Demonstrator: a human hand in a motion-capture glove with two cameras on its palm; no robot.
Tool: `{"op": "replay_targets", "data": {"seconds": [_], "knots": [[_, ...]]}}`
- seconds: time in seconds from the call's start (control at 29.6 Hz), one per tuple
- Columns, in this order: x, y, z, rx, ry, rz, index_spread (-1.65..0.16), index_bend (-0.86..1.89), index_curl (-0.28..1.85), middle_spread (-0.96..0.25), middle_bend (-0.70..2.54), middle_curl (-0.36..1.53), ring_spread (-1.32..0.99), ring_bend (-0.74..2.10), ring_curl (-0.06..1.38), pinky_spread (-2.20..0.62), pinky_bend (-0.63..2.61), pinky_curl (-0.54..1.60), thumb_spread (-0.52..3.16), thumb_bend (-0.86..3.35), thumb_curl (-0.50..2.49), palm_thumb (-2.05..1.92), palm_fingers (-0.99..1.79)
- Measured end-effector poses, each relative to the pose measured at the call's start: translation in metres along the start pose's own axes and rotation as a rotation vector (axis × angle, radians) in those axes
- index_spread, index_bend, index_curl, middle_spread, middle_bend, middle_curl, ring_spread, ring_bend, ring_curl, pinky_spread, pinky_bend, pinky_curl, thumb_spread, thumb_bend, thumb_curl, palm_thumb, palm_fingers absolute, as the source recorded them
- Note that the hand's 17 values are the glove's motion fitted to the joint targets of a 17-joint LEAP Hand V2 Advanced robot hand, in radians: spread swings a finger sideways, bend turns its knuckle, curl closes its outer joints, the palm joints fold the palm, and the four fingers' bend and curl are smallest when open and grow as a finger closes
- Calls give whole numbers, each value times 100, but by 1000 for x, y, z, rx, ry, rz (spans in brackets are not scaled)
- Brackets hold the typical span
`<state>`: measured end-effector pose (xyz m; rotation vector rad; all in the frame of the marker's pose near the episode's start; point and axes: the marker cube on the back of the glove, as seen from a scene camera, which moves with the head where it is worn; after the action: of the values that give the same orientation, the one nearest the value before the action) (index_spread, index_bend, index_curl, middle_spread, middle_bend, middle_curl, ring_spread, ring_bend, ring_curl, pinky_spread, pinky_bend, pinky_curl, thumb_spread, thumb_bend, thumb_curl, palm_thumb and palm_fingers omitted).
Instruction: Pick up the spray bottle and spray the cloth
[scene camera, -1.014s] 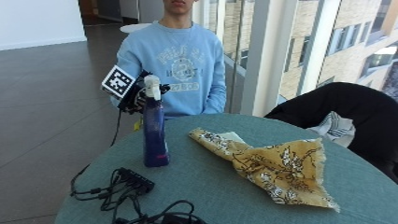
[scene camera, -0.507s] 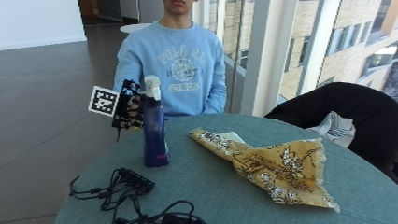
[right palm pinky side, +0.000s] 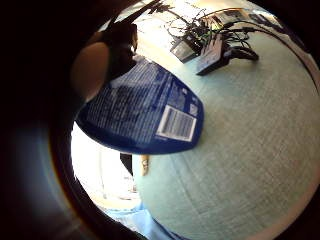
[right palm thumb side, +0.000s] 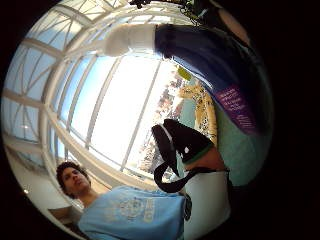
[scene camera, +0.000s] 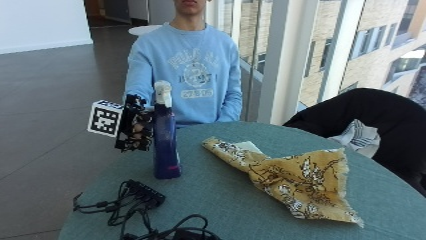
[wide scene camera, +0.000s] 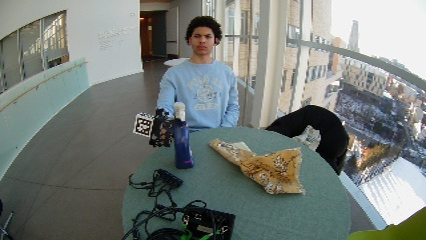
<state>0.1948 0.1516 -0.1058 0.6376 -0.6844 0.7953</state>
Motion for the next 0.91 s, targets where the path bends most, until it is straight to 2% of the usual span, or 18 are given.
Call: {"op": "replay_targets", "data": {"seconds": [0.3, 0.64, 0.91], "knots": [[5, -25, 17, -43, -14, 66, -39, 12, 26, -7, 20, 39, -1, 28, 34, 22, 27, 36, 103, -3, 28, 55, 59], [7, -34, 30, -46, -10, 30, -40, 9, 23, -7, 25, 40, 0, 29, 34, 26, 25, 36, 96, -2, 30, 58, 54], [5, -39, 31, 7, -3, 4, -37, 16, 25, -7, 24, 40, 1, 36, 34, 28, 23, 34, 93, 6, 39, 80, 72]]}}
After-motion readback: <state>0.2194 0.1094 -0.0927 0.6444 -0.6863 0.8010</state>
